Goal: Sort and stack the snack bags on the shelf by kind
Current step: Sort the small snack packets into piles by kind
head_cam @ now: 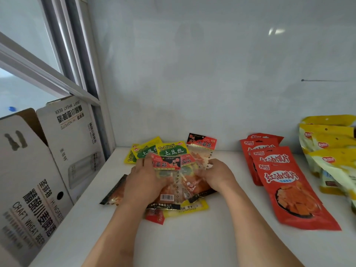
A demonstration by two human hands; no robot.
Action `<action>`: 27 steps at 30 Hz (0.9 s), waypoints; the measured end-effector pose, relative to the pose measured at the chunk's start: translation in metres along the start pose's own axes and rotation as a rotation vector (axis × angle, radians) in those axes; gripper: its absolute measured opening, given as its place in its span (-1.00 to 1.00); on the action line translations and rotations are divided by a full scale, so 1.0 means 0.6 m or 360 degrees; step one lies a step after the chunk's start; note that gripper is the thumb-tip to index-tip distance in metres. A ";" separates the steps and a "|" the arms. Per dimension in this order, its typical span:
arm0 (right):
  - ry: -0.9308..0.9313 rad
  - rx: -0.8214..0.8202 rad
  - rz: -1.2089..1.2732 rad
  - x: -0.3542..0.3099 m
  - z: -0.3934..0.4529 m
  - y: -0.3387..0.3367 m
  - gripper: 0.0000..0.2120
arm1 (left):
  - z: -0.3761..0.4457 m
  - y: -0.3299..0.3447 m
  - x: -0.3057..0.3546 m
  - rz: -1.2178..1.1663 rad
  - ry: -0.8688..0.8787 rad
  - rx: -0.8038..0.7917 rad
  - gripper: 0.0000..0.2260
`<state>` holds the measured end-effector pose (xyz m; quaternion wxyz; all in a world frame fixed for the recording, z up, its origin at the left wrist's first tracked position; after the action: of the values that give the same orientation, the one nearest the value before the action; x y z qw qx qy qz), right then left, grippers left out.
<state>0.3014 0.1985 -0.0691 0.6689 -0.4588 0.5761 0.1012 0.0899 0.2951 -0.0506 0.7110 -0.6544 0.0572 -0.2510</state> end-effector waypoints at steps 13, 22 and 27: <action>0.0051 -0.0011 0.0565 0.017 0.009 -0.024 -0.88 | 0.004 -0.008 -0.012 -0.0531 -0.0071 -0.0098 -0.36; 0.0154 0.0037 0.1031 0.032 0.013 -0.035 -0.89 | 0.005 0.002 -0.009 -0.1187 -0.0167 -0.0212 -0.35; 0.0087 0.0010 0.1157 0.020 0.009 -0.042 -0.84 | 0.007 0.003 0.028 -0.1467 -0.0114 -0.0226 -0.29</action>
<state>0.3257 0.1838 -0.0672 0.5751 -0.2245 0.7194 0.3183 0.1067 0.2913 -0.0473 0.4805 -0.6668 -0.2469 -0.5134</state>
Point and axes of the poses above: each hand's wrist, its own z-axis towards the middle knuckle, its own y-axis out of the palm, x = y × z, the point moved 8 cm from there along z, towards the middle knuckle, and after that the axes turned 15 degrees about z, right-handed, at the moved point
